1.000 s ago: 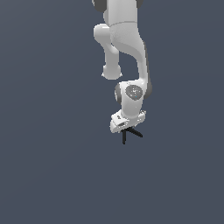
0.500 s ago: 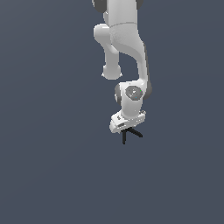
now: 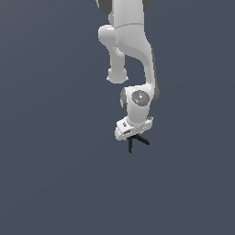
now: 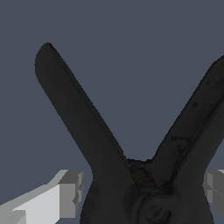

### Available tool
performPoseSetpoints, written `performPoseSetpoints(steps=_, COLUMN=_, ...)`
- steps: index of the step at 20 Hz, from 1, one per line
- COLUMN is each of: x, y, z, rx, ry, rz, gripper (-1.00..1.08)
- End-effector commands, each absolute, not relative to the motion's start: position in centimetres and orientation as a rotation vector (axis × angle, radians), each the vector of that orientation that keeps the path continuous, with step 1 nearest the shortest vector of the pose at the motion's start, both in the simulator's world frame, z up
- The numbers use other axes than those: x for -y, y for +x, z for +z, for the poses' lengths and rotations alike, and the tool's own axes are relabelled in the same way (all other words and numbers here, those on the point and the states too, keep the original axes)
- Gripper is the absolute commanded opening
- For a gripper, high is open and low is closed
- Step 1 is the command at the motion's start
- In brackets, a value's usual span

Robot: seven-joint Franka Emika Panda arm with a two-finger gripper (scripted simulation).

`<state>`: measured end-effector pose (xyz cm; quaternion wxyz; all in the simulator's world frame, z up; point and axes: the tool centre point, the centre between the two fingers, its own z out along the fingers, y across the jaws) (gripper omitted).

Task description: Pick up the object and move it to a goal position.

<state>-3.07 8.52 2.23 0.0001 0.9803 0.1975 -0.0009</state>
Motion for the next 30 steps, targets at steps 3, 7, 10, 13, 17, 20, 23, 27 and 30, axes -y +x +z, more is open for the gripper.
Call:
performPoseSetpoints(steps=3, x=-8.3, y=-1.7, z=2.9, rx=-0.620, ry=3.079, rz=0.001, gripper=-1.00)
performPoseSetpoints(steps=7, x=-7.9, y=0.0, z=3.7, rx=-0.620, ry=3.080, rz=0.001, gripper=-1.00)
performPoseSetpoints(steps=10, x=-7.6, y=1.6, z=4.4, rx=-0.620, ry=3.080, rz=0.001, gripper=-1.00)
performPoseSetpoints(steps=13, x=-7.3, y=3.4, z=5.2, rx=-0.620, ry=3.080, rz=0.001, gripper=-1.00)
performPoseSetpoints(steps=17, x=-6.8, y=5.7, z=6.3, rx=-0.620, ry=3.080, rz=0.001, gripper=-1.00)
performPoseSetpoints(steps=20, x=-6.5, y=7.4, z=7.0, rx=-0.620, ry=3.080, rz=0.001, gripper=-1.00)
performPoseSetpoints(steps=23, x=-6.2, y=8.9, z=7.6, rx=-0.620, ry=3.080, rz=0.001, gripper=-1.00)
performPoseSetpoints(steps=27, x=-5.9, y=10.7, z=8.4, rx=-0.621, ry=3.080, rz=0.000, gripper=-1.00)
performPoseSetpoints(steps=30, x=-5.7, y=11.9, z=8.9, rx=-0.621, ry=3.080, rz=0.000, gripper=-1.00)
